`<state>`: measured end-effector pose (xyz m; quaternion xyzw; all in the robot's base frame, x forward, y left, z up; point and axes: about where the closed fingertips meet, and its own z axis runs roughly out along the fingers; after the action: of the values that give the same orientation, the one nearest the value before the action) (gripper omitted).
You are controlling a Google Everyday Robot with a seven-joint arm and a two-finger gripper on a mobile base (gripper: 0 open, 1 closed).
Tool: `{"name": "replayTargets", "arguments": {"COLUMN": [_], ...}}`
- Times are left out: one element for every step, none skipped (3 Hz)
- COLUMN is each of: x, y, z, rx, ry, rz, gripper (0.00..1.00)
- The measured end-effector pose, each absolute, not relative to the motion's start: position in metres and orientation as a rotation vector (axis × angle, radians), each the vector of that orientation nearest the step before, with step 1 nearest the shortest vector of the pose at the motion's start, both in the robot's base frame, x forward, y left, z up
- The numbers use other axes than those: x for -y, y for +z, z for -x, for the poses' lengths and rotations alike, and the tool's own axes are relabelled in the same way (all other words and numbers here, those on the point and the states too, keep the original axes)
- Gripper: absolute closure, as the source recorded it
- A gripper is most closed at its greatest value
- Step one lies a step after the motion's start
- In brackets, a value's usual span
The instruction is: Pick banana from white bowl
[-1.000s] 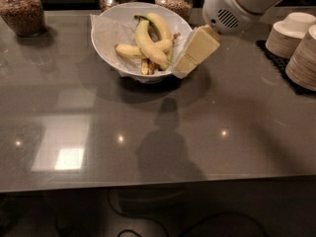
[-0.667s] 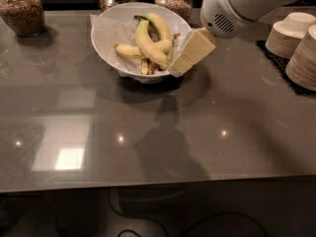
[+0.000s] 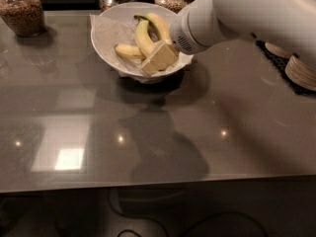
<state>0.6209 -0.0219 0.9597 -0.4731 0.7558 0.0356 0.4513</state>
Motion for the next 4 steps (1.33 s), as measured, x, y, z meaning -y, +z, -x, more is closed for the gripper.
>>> {"name": "replayTargets", "arguments": {"x": [0.003,-0.012,-0.021,-0.025], "y": [0.955,0.952,0.944,0.935], "z": [-0.652,-0.677,-0.691,-0.702], "rx": [-1.803,-1.762,-1.76,-1.777], "ry": [0.104,0.119,0.13,0.128], "rz": [1.095,1.038,1.019,1.008], "gripper": [0.0,0.13,0.31,0.32]}}
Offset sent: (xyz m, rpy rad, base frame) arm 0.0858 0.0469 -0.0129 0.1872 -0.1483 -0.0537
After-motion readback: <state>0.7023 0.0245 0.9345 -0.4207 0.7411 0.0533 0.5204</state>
